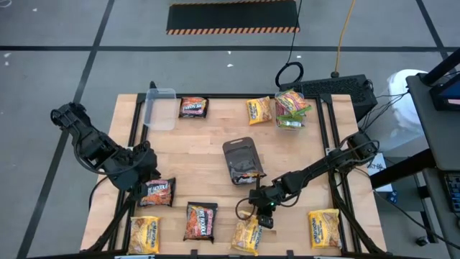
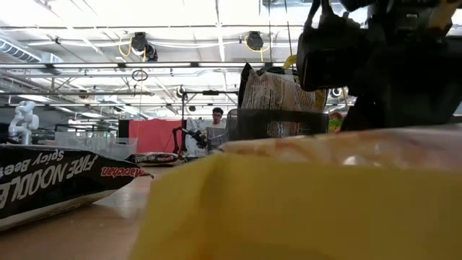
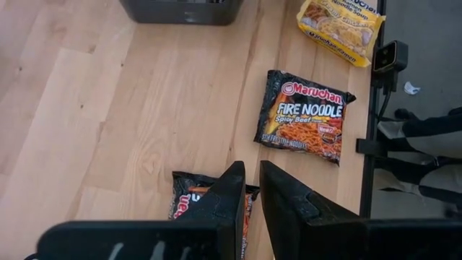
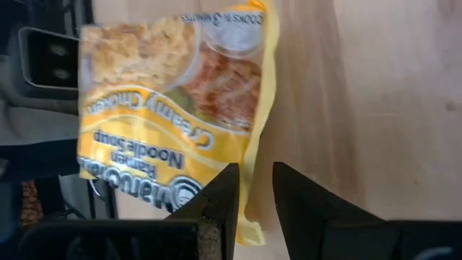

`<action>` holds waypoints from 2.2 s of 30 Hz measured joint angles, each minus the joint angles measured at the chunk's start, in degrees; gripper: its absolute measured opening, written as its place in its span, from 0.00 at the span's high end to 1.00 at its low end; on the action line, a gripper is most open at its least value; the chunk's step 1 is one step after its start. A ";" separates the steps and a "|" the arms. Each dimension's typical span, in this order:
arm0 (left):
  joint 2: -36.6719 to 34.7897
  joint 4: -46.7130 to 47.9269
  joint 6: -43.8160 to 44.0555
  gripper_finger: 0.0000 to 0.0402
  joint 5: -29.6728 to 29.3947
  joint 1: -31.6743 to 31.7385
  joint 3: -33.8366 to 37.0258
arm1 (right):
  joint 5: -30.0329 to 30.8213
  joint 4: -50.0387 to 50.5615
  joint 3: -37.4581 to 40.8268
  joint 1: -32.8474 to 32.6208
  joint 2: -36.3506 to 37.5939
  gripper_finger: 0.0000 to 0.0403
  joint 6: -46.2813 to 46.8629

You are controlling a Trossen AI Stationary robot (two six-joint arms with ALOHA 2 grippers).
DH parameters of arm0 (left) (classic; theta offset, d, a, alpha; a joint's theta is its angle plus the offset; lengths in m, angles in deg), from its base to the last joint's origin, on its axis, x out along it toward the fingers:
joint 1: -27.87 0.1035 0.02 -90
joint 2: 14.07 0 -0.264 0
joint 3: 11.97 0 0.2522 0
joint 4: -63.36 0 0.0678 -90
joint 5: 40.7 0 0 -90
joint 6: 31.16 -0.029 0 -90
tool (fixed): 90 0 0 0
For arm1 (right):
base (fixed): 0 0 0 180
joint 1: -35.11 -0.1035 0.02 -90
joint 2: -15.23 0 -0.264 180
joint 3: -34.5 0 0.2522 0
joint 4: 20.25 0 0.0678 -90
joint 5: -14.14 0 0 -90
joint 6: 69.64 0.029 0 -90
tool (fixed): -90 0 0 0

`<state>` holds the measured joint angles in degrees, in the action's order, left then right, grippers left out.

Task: Sort Maruchan noodles
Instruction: Put the bottom middle yellow noodle pack into the left transparent bin

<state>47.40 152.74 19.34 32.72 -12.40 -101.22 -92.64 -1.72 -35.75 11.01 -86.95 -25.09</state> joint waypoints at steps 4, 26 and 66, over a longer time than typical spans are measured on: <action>0.02 -0.09 0.00 0.88 0.00 0.00 0.00 | -0.99 -1.05 -0.11 0.00 -1.11 0.80 0.70; 0.02 -0.36 0.28 0.88 0.02 0.00 -0.02 | -3.33 -10.67 -0.07 -0.39 -4.58 0.99 -5.03; 0.02 0.13 -2.15 0.88 0.07 0.00 -0.02 | 12.47 -17.40 -6.86 2.00 13.85 1.00 -26.40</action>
<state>47.42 152.87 17.19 32.78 -12.40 -101.24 -80.17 -19.11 -42.61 13.02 -73.11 -51.49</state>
